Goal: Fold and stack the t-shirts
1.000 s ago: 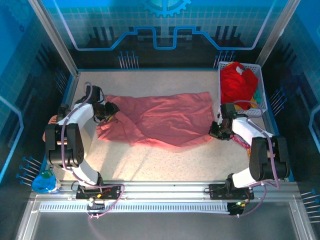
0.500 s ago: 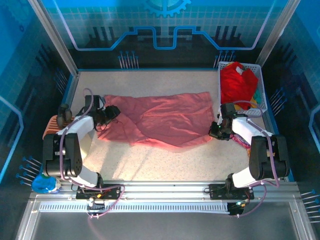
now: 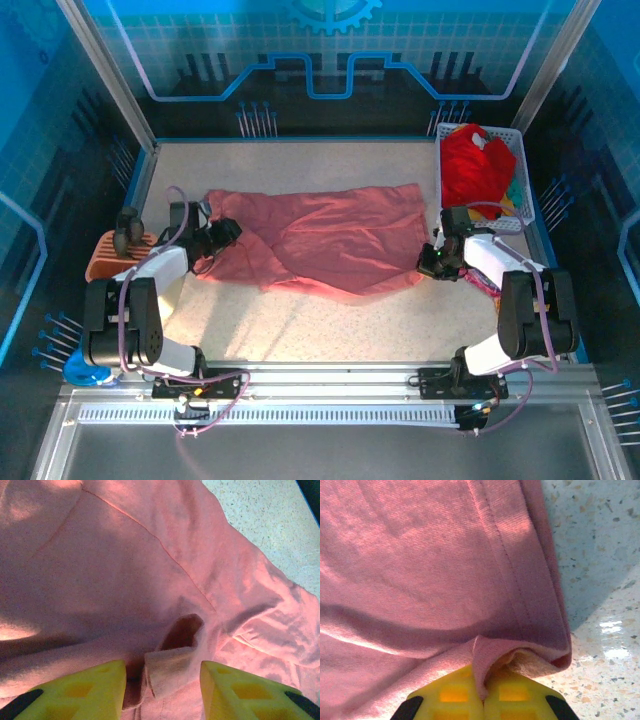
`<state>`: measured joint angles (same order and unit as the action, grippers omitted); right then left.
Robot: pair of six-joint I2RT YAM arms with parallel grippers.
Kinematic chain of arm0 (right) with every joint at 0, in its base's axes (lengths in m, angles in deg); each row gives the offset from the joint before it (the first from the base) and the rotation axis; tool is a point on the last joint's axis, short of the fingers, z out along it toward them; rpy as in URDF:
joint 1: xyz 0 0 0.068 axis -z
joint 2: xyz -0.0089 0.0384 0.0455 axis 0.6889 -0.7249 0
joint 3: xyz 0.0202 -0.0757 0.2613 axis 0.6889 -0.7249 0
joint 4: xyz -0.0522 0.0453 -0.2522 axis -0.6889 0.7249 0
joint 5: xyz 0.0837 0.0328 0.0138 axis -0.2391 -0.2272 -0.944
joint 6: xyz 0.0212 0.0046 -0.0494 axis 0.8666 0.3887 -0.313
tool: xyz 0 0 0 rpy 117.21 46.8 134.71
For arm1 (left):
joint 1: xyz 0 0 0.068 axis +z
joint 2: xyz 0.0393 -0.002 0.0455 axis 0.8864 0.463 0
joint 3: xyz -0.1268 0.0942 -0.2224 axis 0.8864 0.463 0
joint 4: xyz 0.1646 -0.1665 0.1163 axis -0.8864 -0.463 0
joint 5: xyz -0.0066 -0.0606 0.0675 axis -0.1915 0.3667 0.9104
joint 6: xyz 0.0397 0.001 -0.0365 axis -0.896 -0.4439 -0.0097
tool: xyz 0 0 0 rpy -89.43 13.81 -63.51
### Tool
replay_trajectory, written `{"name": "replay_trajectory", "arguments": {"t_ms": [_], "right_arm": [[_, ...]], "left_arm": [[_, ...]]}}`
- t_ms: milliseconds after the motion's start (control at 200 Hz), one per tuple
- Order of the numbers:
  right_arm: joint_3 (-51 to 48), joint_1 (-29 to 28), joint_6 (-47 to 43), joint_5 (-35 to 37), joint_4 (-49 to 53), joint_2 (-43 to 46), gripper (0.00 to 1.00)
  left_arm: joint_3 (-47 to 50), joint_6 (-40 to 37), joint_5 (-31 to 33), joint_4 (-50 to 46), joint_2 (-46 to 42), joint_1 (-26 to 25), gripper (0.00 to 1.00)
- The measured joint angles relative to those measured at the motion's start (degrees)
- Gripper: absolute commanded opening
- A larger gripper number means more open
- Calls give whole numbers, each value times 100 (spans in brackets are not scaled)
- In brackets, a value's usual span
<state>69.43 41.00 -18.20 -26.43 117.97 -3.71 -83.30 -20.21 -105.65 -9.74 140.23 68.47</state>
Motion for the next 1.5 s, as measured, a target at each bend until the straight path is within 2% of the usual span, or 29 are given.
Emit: {"name": "replay_trajectory", "arguments": {"t_ms": [325,625,800,951,1066,1236,1496], "right_arm": [[0,0,0,-17,-15,-44,0],[0,0,0,-15,-33,-55,0],[0,0,-20,-17,-33,-55,0],[0,2,-26,-15,-33,-55,0],[0,2,-42,-17,-31,-52,0],[0,11,-37,-66,-28,61,0],[-291,37,157,-125,-118,861,2]], "left_arm": [[92,74,-2,570,63,-22,34],[223,133,0,791,168,-31,33],[295,155,-2,885,229,-37,19],[313,205,4,894,232,-59,1],[313,243,22,811,173,-63,0],[313,262,131,129,-544,-63,0],[299,505,601,-1941,-2833,-140,0]]}}
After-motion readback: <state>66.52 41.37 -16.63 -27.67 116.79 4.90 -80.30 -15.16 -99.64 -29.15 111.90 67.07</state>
